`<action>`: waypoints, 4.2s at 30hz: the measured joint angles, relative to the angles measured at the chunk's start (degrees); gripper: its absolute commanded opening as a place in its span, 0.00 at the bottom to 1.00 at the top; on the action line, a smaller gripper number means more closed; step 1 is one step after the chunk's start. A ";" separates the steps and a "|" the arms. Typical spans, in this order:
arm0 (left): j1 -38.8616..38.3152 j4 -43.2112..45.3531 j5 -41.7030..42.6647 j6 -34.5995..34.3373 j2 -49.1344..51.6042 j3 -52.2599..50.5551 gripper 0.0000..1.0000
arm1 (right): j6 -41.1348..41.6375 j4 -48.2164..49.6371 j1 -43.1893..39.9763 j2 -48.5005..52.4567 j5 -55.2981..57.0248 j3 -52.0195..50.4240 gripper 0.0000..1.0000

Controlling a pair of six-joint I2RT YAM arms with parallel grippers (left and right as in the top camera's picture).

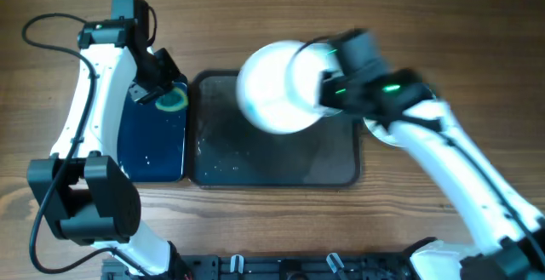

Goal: Clean dirty plates on tray and stack at the side
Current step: 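Carry the plate right with the right gripper and stack it on the first, then move the right gripper to the top plate and grip its rim, then scrub the top plate with the sponge in the left gripper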

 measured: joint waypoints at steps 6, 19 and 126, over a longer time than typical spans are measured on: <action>-1.40 -0.02 0.17 0.98 0.00 0.00 0.04 | 3.50 -10.34 -20.83 -3.26 4.52 -0.28 0.04; -1.40 -0.42 0.17 1.29 0.00 0.00 0.04 | -0.11 7.23 -36.26 -3.26 8.09 -20.83 0.28; -4.81 6.40 2.08 -0.07 0.59 0.00 0.04 | 4.15 10.60 9.18 31.10 -9.51 3.74 0.24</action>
